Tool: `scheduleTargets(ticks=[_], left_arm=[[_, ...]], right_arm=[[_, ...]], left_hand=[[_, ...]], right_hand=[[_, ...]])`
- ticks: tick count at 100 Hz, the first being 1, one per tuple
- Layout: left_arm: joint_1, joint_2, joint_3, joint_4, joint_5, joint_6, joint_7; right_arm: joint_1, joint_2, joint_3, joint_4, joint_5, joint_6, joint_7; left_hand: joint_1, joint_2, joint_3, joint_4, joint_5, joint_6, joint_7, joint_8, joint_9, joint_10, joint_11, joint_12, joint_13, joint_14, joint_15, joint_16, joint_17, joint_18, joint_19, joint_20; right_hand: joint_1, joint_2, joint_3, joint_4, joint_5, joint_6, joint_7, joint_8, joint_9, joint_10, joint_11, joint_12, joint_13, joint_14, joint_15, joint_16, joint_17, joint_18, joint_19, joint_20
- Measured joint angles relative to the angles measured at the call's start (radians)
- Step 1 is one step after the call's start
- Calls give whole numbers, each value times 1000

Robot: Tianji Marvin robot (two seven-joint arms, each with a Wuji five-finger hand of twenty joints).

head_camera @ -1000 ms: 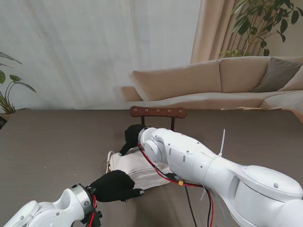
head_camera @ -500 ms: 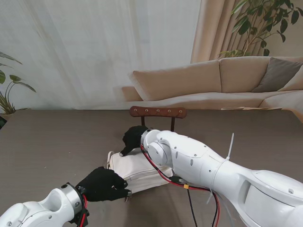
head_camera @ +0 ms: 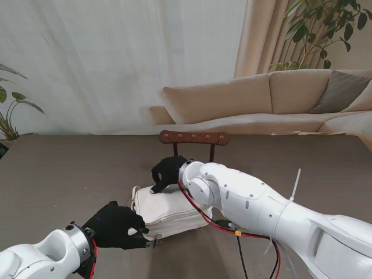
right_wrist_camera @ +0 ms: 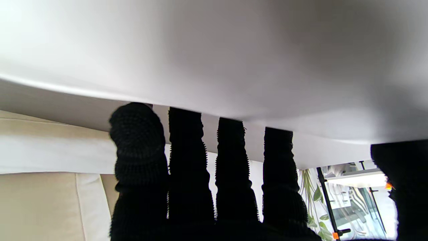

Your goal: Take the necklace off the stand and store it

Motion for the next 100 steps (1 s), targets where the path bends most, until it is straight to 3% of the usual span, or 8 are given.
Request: scheduleTargets(ticks=[19,24,36,56,77,100], left_arm=[[6,2,-9,-12,34,0,-9],[6,2,-11,-12,42,-1,-10],[4,2,-12,-8,33,-4,0],[-3,-1,-17,17,0,-20,64],[-8,-13,-27,56,-39,-35,163],[-33,-21,-31,101,-85,-35,193]], right_arm=[[-13,19,14,-28,-13,-8,1],[-18,25,19,-35,-19,-13,2],[-33,41,34,-56,-31,-25,2],[-58,61,67,-84,-45,-35,-5],[-108,93,144,-139,-65,-39,-20],[-144,133,204,-221,-105,-48,-18]], left_hand=[[0,2,-37,0,-59,3,-41,-38,-34,-6,-17,-26,-48,-3,-12,-15,0,-1,-34,-21],[0,2,-49,0,-84,3,-57,-49,-54,-7,-31,-41,-71,-3,-23,-18,0,-2,-49,-28],[0,2,-80,0,-131,-26,-77,-66,-96,-13,-47,-61,-104,-3,-39,-39,-9,-4,-85,-38],[0,2,-102,0,-156,-83,-86,-74,-145,-32,-69,-89,-149,-3,-53,-52,-23,-5,-123,-41],[0,2,-115,0,-161,-83,-91,-80,-158,-41,-76,-111,-179,-3,-62,-71,-37,-5,-175,-49],[1,2,-116,13,-161,-82,-91,-80,-157,-41,-76,-122,-196,-3,-63,-79,-47,-5,-200,-49]], right_hand=[[-34,0,36,1,-91,13,-37,-43,-76,4,-27,-54,-56,13,-79,-54,-39,12,-30,0],[-54,0,24,1,-91,13,-46,-44,-89,6,-25,-62,-79,17,-104,-62,-65,27,-152,-63],[-64,24,24,1,-114,13,-59,-55,-111,7,-40,-73,-97,25,-118,-72,-67,38,-200,-86],[-84,25,24,1,-144,13,-70,-57,-146,8,-38,-88,-117,31,-166,-104,-67,39,-238,-89],[-86,21,25,1,-154,11,-78,-65,-158,8,-53,-109,-141,38,-186,-120,-67,52,-271,-113],[-96,21,26,1,-154,-1,-99,-65,-172,8,-79,-123,-168,42,-221,-138,-67,64,-316,-114]])
